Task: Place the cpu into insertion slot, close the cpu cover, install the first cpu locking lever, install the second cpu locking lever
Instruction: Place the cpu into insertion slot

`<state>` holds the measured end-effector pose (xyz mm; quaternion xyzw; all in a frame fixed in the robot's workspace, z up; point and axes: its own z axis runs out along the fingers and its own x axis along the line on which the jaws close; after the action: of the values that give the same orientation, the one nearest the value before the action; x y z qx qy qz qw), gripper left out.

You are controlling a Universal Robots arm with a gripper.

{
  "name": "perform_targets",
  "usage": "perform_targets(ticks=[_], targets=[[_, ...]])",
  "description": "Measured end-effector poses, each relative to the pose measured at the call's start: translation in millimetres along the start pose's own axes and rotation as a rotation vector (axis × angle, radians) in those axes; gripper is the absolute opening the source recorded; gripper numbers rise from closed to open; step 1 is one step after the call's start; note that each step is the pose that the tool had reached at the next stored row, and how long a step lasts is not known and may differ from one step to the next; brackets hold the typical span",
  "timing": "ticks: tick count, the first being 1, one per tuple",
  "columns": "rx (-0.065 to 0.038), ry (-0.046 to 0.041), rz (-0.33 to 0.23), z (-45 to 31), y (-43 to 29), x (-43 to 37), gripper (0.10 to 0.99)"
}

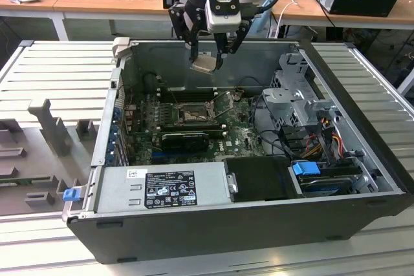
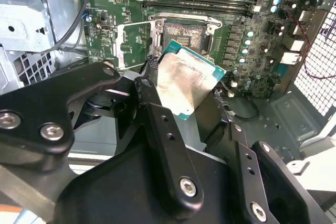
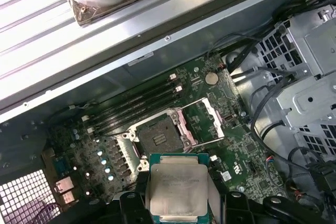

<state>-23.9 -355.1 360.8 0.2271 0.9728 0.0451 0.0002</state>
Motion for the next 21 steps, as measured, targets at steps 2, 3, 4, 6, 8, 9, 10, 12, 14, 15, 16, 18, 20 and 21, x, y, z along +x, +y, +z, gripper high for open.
perform_targets(ticks=[2,3,4,6,8,9,10,12,14,15,16,18,20,21], targets=[[0.0,-0.0016,0.018,0.1,0.0,0.0,0.529],[-0.001,-0.0024,0.027,0.2,0.0,0.0,0.529],[-0.001,-0.0029,0.033,0.3,0.0,0.0,0.529],[-0.001,-0.0053,0.06,0.5,-0.1,0.0,0.529],[-0.002,-0.0072,0.082,0.7,-0.1,0.0,0.529],[-0.002,-0.0077,0.087,0.8,-0.1,0.0,0.529],[-0.002,-0.0081,0.092,0.8,-0.1,0.0,0.529],[-0.002,-0.0091,0.104,0.9,-0.1,0.0,0.529],[-0.002,-0.0101,0.115,1.0,-0.1,0.0,0.529],[-0.002,-0.0108,0.122,1.1,-0.1,0.0,0.529],[-0.003,-0.0114,0.129,1.2,-0.1,0.0,0.529],[-0.003,-0.0137,0.155,1.5,-0.1,0.0,0.529],[-0.004,-0.0185,0.21,1.9,-0.2,0.0,0.529],[-0.005,-0.02,0.227,2.0,-0.2,0.0,0.529]])
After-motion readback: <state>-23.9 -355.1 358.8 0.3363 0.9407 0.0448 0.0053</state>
